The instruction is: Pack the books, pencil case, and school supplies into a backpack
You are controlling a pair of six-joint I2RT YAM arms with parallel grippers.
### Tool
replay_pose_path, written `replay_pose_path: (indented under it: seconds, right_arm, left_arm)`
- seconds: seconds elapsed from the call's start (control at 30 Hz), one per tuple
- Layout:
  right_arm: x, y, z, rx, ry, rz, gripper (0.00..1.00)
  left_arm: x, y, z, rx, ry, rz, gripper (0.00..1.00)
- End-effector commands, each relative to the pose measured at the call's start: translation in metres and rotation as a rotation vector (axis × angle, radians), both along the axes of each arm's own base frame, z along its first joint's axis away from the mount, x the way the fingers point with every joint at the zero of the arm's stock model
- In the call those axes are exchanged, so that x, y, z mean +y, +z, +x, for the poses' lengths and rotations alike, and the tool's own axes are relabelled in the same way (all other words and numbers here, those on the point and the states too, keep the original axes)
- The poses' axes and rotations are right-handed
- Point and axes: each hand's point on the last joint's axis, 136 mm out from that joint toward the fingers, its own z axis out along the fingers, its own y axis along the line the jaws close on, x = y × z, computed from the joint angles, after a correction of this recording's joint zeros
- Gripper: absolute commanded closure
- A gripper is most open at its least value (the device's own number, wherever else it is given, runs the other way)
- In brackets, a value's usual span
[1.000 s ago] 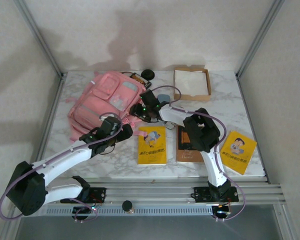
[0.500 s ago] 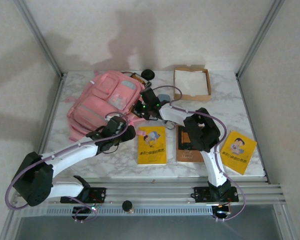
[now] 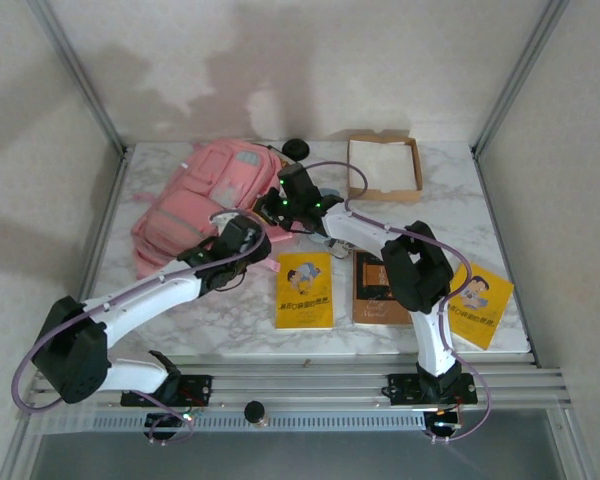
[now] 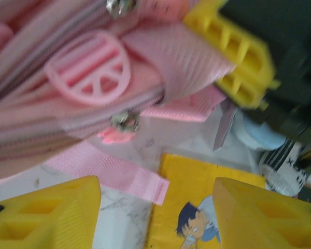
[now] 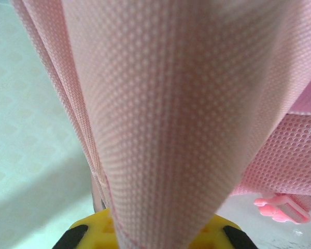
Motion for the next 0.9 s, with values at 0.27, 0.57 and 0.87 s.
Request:
replay_pose_path:
  seconds: [0.27, 0.57, 0.87]
  right_arm:
    - [0.025, 0.077, -0.001, -0.085, 0.03, 0.159, 1.0]
    - [0.027, 0.081, -0.002, -0.089, 0.032, 0.171, 1.0]
    - [0.024, 0.082, -0.002, -0.096, 0.021, 0.172, 1.0]
  left_arm:
    - [0.017, 0.002, 0.009, 0.032, 0.151, 0.107, 0.44]
    - [0.03, 0.0, 0.008, 0.04, 0.234, 0.247, 0.49]
    - [0.032, 0.002, 0.02, 0.031, 0.262, 0.318, 0.54]
